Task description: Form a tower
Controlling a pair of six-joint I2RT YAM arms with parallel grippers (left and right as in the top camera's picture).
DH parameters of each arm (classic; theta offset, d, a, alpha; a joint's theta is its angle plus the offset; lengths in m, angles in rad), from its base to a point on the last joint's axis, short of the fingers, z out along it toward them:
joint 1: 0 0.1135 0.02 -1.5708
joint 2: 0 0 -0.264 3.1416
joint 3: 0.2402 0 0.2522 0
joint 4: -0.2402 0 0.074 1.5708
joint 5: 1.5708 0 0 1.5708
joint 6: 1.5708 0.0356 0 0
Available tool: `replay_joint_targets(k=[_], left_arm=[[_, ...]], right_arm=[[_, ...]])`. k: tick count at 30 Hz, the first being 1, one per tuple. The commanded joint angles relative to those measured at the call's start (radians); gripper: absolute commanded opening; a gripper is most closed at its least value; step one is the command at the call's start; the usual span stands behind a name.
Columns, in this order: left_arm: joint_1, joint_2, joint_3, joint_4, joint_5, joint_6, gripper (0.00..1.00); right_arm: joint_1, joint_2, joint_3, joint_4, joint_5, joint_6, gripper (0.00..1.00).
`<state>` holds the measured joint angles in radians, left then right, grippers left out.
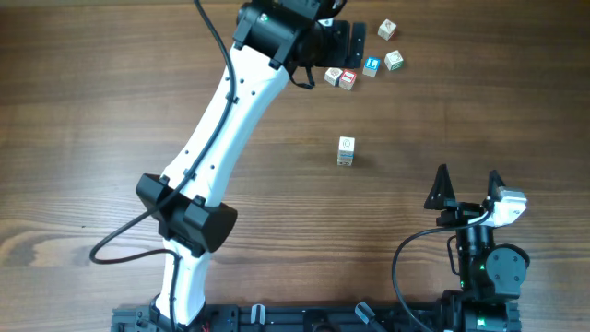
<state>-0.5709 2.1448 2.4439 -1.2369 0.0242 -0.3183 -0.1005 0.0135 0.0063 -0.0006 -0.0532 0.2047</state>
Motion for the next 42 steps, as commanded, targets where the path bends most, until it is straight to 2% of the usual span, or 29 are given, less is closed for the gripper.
replay_joint_targets(k=[1,8,19,22,28,42], left_arm=[[-0.03,-0.006,0.026,-0.003,0.02,0.023,1.0],[-0.049,0.016,0.021,-0.037,0.017,0.023,1.0],[-0.129,0.221,0.01,-0.123,0.019,0.011,1.0],[-0.146,0.277,0.01,-0.152,-0.017,-0.096,1.0],[-0.167,0.36,0.006,-0.182,0.02,-0.117,1.0],[-0.182,0.371,-0.138,-0.149,0.02,-0.143,1.0]], right_arm=[[0.004,-0.006,-0.001,0.003,-0.015,0.006,1.0],[0.004,-0.006,-0.001,0.003,-0.015,0.006,1.0],[0.004,-0.006,-0.001,0.003,-0.015,0.006,1.0],[0.004,-0.006,-0.001,0.003,-0.015,0.006,1.0],[0.004,-0.006,-0.001,0.003,-0.015,0.006,1.0],[0.004,-0.006,-0.001,0.003,-0.015,0.006,1.0]])
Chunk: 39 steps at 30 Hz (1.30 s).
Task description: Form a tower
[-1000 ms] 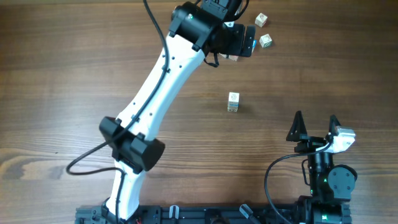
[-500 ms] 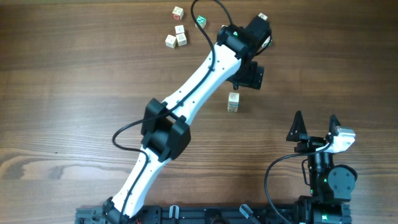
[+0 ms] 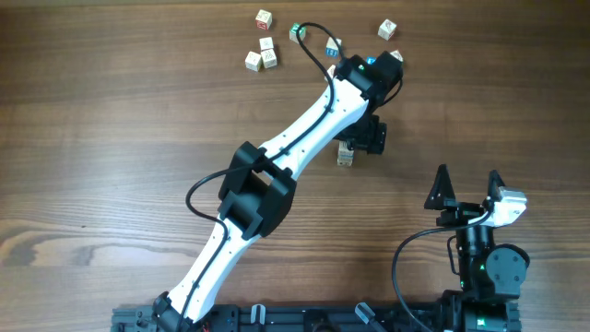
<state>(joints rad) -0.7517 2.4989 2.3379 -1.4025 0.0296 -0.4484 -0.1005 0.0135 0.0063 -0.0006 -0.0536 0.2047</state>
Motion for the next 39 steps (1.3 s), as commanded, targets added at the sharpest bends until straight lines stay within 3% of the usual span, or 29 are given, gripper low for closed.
replay_joint_targets(k=[1,39], left_arm=[[-0.004,0.017,-0.05,0.034,0.014,-0.013,1.0],[-0.006,0.019,-0.096,0.113,0.011,-0.035,1.0]], right_arm=[[0.004,-0.006,-0.001,0.003,-0.015,0.006,1.0],[0.004,-0.006,-0.001,0.003,-0.015,0.006,1.0]])
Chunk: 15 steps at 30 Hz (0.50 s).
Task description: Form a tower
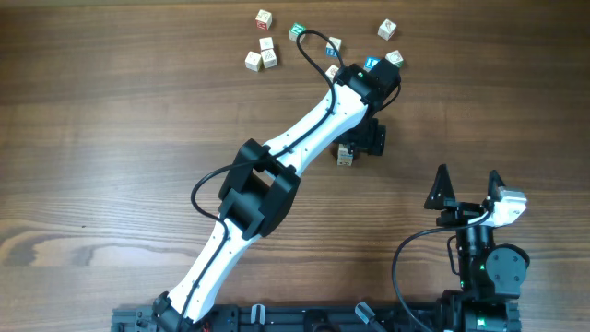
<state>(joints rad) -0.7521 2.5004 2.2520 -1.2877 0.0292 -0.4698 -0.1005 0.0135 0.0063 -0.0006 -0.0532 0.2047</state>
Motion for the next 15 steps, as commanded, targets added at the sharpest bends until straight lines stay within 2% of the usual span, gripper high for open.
replay_joint_targets(k=[1,4,6,14,15], left_arm=[[-0.005,0.017,-0.01,-0.006,0.011,-0.014,1.0],[-0.005,0.018,-0.02,-0.013,0.007,-0.026,1.0],[-0.005,0.018,-0.046,-0.011,-0.012,-0.075,1.0],[-0.005,0.018,-0.048,-0.01,-0.011,-0.079,1.0],[-0.005,0.018,-0.048,-0.01,-0.011,-0.079,0.92]], right_arm=[[0.004,-0.006,-0.001,0.003,-0.015,0.006,1.0],[0.004,-0.006,-0.001,0.003,-0.016,0.006,1.0],[0.004,-0.006,-0.001,0.003,-0.015,0.006,1.0],[0.004,-0.006,-0.001,0.003,-0.015,0.006,1.0],[0.004,-0.006,-0.001,0.003,-0.015,0.006,1.0]])
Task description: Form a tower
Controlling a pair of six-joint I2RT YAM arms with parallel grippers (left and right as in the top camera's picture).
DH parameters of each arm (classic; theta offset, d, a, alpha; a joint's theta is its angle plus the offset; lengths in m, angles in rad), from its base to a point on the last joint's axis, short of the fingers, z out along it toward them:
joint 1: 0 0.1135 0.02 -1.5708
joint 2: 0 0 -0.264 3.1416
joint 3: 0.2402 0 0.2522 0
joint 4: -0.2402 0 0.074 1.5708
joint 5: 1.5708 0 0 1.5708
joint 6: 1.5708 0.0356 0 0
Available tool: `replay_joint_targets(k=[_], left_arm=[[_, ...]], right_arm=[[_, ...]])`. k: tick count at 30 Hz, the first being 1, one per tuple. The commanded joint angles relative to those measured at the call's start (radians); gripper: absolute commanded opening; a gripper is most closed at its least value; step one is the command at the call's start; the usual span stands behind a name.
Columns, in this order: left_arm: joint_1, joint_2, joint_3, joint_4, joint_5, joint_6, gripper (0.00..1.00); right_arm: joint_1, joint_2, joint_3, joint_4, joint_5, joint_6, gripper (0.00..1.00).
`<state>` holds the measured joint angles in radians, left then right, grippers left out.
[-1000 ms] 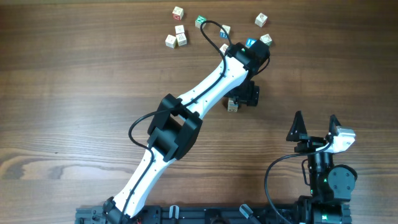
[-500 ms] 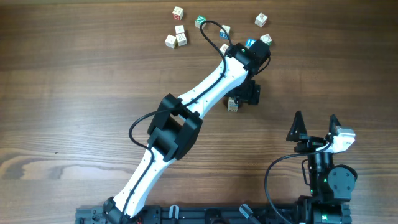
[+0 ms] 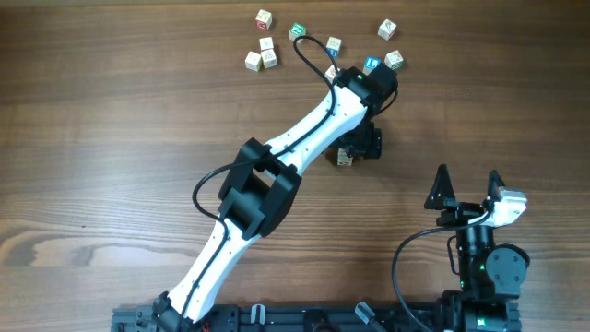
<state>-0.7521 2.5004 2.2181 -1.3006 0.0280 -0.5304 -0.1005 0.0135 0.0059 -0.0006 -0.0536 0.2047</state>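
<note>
A short stack of small wooden blocks (image 3: 343, 159) stands right of the table's middle; only its near side shows. My left gripper (image 3: 361, 143) hangs right over it and covers its top, so anything between the fingers is hidden. Loose blocks lie at the far edge: a blue one (image 3: 371, 64), a pale one (image 3: 394, 60), another (image 3: 387, 29) and a red-marked one (image 3: 330, 71) half under the arm. My right gripper (image 3: 468, 189) rests open at the near right, far from the stack, with nothing in it.
More loose blocks lie at the far middle: a cluster (image 3: 261, 57), a single one (image 3: 265, 17), a green-faced one (image 3: 297, 31) and a pale one (image 3: 334, 44). The left arm (image 3: 277, 175) and its cable (image 3: 313, 51) stretch diagonally across the table.
The left gripper has shifted very slightly over the stack, still covering its top. The stack and the right arm have not moved.
First the left gripper was at the far edge over two red-marked blocks, with a two-block stack standing alone. Then it was over that stack, and only one red-marked block showed near the blue one. It has stayed over the stack since.
</note>
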Motion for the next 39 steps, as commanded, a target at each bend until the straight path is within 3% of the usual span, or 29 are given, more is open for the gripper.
replay_joint_targets(k=[1,2,5,20,25,36,38,39], left_arm=[[-0.005,0.018,-0.014,0.003,-0.009,-0.018,0.81],[-0.005,0.018,-0.014,0.002,-0.005,-0.017,0.74],[-0.005,0.018,-0.014,0.003,0.002,-0.017,0.66],[-0.005,0.017,-0.013,-0.004,0.017,-0.018,0.51],[-0.005,0.016,-0.013,-0.004,0.028,-0.018,0.36],[-0.004,0.014,-0.013,-0.004,0.028,-0.018,0.2],[-0.004,0.014,-0.013,-0.004,0.028,-0.018,0.24],[-0.004,0.014,-0.013,-0.004,0.028,-0.018,0.35]], right_arm=[[0.004,-0.006,-0.001,0.003,-0.015,0.006,1.0],[0.004,-0.006,-0.001,0.003,-0.015,0.006,1.0],[0.004,-0.006,-0.001,0.003,-0.015,0.006,1.0],[0.004,-0.006,-0.001,0.003,-0.015,0.006,1.0],[0.004,-0.006,-0.001,0.003,-0.015,0.006,1.0],[0.004,-0.006,-0.001,0.003,-0.015,0.006,1.0],[0.004,-0.006,-0.001,0.003,-0.015,0.006,1.0],[0.004,-0.006,-0.001,0.003,-0.015,0.006,1.0]])
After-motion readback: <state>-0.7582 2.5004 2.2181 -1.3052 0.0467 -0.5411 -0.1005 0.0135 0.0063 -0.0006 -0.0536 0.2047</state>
